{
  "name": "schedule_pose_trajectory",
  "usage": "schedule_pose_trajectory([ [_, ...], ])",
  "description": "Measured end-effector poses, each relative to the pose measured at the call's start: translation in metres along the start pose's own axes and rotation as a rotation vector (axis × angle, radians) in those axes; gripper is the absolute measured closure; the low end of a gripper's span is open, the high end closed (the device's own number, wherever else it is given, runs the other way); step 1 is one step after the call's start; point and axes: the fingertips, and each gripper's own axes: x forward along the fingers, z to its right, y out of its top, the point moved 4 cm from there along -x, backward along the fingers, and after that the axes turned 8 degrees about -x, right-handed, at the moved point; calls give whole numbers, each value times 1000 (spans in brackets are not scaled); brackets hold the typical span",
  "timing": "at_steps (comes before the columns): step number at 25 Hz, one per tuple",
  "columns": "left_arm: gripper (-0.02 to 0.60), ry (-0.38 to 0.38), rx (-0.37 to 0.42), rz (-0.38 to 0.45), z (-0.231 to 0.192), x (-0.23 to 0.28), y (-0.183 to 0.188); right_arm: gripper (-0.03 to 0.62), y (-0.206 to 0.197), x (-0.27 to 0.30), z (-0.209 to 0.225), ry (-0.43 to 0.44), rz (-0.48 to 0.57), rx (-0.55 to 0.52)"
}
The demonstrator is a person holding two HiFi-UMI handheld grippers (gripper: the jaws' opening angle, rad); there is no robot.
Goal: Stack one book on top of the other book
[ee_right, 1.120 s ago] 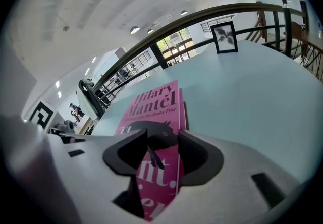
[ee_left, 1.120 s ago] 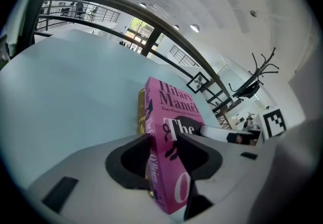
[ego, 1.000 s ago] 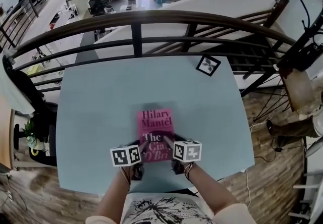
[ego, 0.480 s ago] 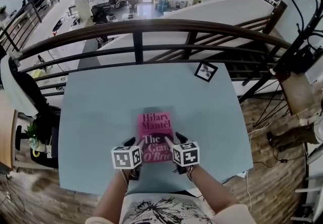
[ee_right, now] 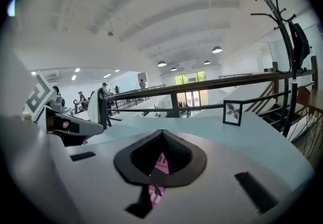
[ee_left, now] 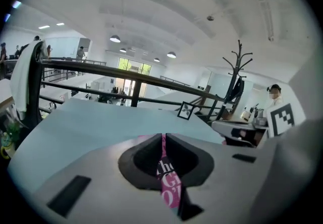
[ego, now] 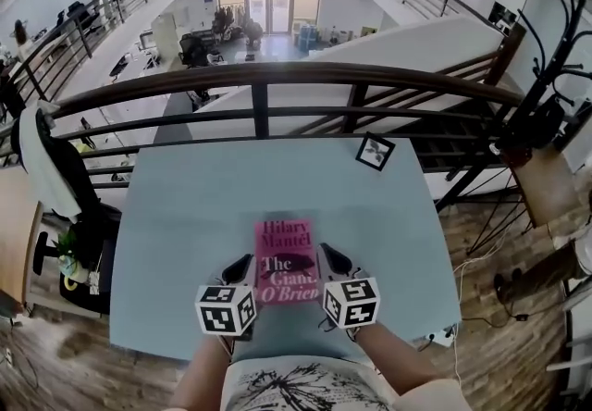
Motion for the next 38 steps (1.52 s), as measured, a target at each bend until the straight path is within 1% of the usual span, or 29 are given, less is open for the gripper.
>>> schedule_pose_trajectory([
  [2,559,-34,22,62,10,-13,10,600,13,-10,-5,22,55,-27],
  [4,563,-68,64,133,23,-28,21,600,29,-24,-11,50,121,-73],
  [8,563,-115,198,296,49,-61,45,600,65,-57,-29,103,275,-216],
  [10,563,-136,247,367,61,-79,55,600,76,-71,-38,117,326,-270],
  [12,563,-160,282,418,70,-93,60,600,81,-80,-43,128,352,-281],
  [17,563,-217,352,509,94,-120,64,602,82,-100,-42,147,388,-251],
  [19,563,-219,377,516,99,-122,60,602,81,-105,-39,145,394,-243],
  [21,563,-213,388,503,103,-122,53,602,78,-107,-37,141,389,-230],
  [25,565,-191,369,498,105,-126,46,602,72,-110,-32,137,372,-208],
  [29,565,-175,370,525,104,-129,48,602,72,-112,-33,151,377,-212],
  [33,565,-167,358,513,104,-134,45,603,72,-115,-36,165,378,-212],
  [38,564,-145,363,513,104,-136,43,603,69,-118,-37,144,378,-212],
])
